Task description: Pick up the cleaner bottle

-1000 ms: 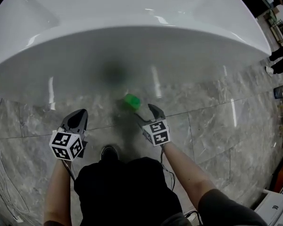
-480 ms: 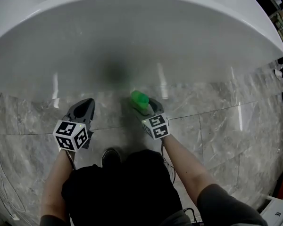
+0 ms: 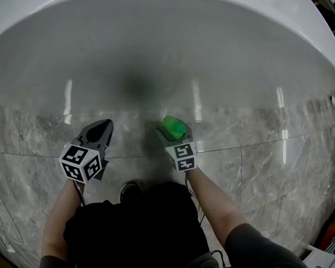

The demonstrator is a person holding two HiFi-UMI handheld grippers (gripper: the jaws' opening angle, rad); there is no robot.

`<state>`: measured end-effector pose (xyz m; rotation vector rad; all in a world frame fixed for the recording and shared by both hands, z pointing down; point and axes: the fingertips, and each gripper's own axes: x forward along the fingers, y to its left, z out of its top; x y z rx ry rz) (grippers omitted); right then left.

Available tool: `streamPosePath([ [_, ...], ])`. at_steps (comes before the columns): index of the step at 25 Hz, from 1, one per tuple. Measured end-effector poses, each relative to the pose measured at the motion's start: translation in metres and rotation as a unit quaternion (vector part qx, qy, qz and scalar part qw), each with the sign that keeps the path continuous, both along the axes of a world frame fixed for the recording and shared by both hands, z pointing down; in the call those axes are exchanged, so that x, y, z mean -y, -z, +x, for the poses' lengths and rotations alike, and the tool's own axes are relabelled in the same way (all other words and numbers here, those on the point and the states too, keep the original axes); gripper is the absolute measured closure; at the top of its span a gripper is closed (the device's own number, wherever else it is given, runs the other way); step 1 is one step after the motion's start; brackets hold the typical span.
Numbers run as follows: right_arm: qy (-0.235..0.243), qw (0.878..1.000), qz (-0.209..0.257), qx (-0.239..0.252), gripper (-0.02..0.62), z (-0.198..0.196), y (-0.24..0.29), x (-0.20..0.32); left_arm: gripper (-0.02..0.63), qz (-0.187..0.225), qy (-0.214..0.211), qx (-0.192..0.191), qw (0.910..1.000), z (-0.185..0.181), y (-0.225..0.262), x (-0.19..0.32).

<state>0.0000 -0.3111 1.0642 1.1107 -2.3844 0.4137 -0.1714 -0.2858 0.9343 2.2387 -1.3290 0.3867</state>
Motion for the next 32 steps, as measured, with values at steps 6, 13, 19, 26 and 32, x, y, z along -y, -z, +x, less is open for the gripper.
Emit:
streamPosePath([
  [6,-0.028,1.000,0.004,0.006,0.308,0.003,-0.002,0.004,0.589,-0.005,0.008,0.005,0.9999,-0.011,-0.005,-0.001],
  [13,-0.019,1.000,-0.009,-0.017,0.383,0.001,-0.001,0.008,0.589,-0.010,0.016,0.006,0.9998,-0.014,-0.006,-0.002],
  [19,-0.061,0.994,-0.066,0.061,0.390,0.010,-0.003,0.016,0.589,-0.006,0.012,0.002,0.9999,-0.008,-0.004,-0.003],
  [26,-0.192,0.937,-0.153,0.249,0.394,0.039,0.000,0.030,0.589,-0.007,-0.005,-0.005,1.0000,-0.005,0.000,-0.007],
  [32,-0.219,0.870,-0.180,0.404,0.396,0.039,0.031,0.028,0.589,0.004,-0.007,-0.016,0.9998,-0.009,0.016,-0.014],
])
